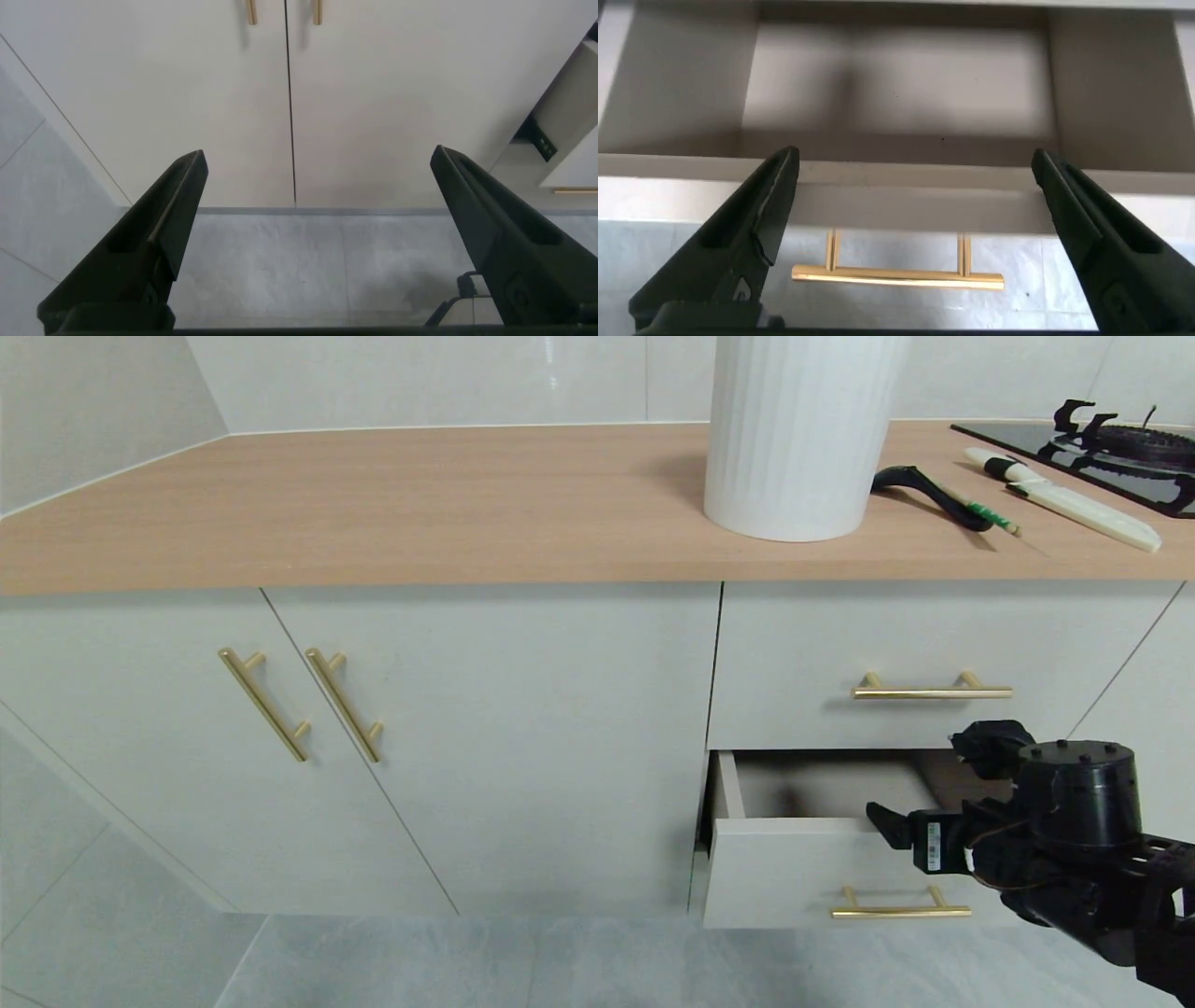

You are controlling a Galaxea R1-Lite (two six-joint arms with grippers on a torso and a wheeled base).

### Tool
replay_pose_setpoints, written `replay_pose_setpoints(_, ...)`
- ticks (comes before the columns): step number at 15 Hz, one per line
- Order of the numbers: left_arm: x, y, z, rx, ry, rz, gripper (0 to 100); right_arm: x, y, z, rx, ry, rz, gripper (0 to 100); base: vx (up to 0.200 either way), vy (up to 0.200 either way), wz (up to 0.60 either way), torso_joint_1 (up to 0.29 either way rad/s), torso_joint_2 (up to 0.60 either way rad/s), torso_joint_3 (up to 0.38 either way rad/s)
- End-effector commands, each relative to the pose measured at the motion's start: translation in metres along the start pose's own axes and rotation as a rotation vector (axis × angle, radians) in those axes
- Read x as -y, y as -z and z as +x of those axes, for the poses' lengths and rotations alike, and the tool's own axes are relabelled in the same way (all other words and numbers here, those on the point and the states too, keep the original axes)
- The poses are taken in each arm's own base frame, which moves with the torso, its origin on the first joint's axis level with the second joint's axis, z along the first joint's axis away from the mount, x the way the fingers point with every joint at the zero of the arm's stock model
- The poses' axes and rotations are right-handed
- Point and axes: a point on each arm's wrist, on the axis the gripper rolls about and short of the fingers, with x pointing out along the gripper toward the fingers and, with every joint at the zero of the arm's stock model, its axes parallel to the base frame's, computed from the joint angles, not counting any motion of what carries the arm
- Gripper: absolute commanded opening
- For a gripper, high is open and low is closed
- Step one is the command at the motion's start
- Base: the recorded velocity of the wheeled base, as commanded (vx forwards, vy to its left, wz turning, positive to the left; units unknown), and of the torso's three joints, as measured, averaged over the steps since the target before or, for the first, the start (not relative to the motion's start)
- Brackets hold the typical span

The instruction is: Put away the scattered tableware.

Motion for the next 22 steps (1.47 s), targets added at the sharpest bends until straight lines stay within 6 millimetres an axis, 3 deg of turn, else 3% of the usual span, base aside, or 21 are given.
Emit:
replay_pose_setpoints(1, 0.000, 0.000, 0.000, 0.000, -0.001, 0.000, 100, 0.001, -0.001, -0.006, -0.015, 0.000, -0.011, 100, 0.000, 0.000, 0.00, 0.000, 0.00, 0.000)
replay_pose_setpoints(6, 0.000, 0.000, 0.000, 0.000, -0.001, 0.000, 100, 0.008, -0.017, -0.043, -0.124, -0.060, -0.043, 100, 0.000, 0.000, 0.00, 0.000, 0.00, 0.000)
replay_pose_setpoints(8, 0.000, 0.000, 0.000, 0.000, -0.001, 0.002, 100, 0.010, -0.023, -0.069, -0.209, -0.113, -0.071, 100, 0.000, 0.000, 0.00, 0.000, 0.00, 0.000)
replay_pose_setpoints(14, 0.000, 0.000, 0.000, 0.000, -0.001, 0.000, 100, 0.008, -0.007, -0.111, -0.433, -0.197, -0.301, 100, 0.000, 0.000, 0.00, 0.000, 0.00, 0.000)
replay_pose_setpoints(18, 0.000, 0.000, 0.000, 0.000, -0.001, 0.000, 100, 0.001, -0.010, -0.099, -0.383, -0.201, -0.281, 100, 0.000, 0.000, 0.00, 0.000, 0.00, 0.000)
replay_pose_setpoints(22, 0.000, 0.000, 0.000, 0.000, -0.001, 0.002, 100, -0.008, 0.012, -0.070, -0.491, -0.174, -0.296, 100, 0.000, 0.000, 0.00, 0.000, 0.00, 0.000)
